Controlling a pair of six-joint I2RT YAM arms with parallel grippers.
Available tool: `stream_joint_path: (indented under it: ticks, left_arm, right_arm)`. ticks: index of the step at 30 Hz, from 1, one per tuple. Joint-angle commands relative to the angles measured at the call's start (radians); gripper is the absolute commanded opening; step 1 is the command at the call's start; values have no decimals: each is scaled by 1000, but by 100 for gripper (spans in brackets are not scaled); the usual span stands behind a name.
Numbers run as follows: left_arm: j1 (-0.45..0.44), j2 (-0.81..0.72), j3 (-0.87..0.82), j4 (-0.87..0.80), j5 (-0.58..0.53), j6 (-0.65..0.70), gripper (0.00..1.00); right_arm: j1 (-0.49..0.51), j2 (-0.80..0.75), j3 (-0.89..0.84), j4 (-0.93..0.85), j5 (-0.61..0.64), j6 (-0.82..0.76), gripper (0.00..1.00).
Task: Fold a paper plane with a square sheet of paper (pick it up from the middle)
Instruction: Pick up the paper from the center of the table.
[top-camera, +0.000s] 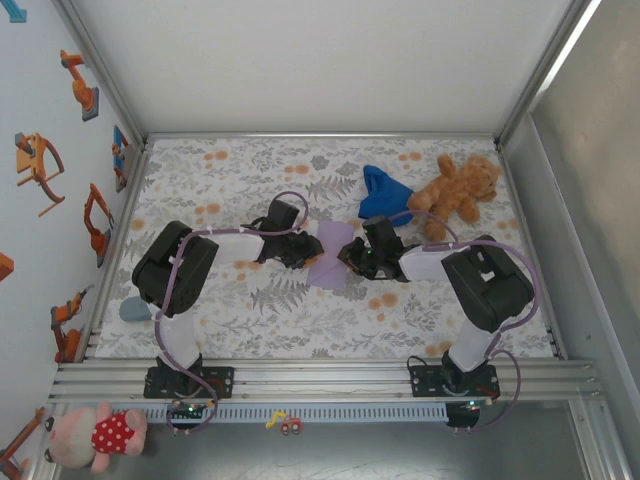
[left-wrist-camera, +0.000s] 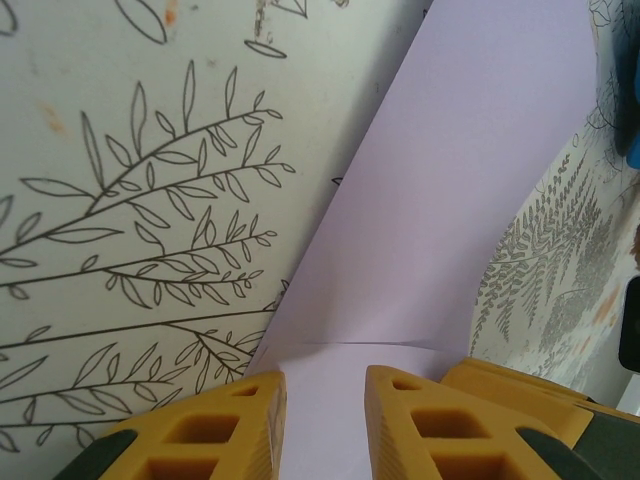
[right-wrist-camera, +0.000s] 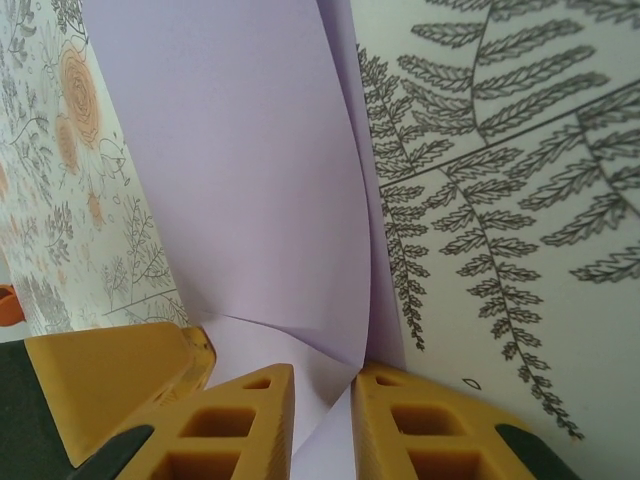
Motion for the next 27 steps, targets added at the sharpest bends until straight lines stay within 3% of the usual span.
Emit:
stream_joint_path:
  ticks: [1,20,27]
  left_arm:
    - [3,6,-31,-63,-19,-13,28]
    - [8,-30,-28,-56,-7,-13,29]
    - [21,-96,-51,-14,-23,0,29]
  right_arm:
    - [7,11,25,5,4,7,21]
    - [37,54,-3,142,-29,36,14]
    - [37,17,-16,186,-18,-33,0]
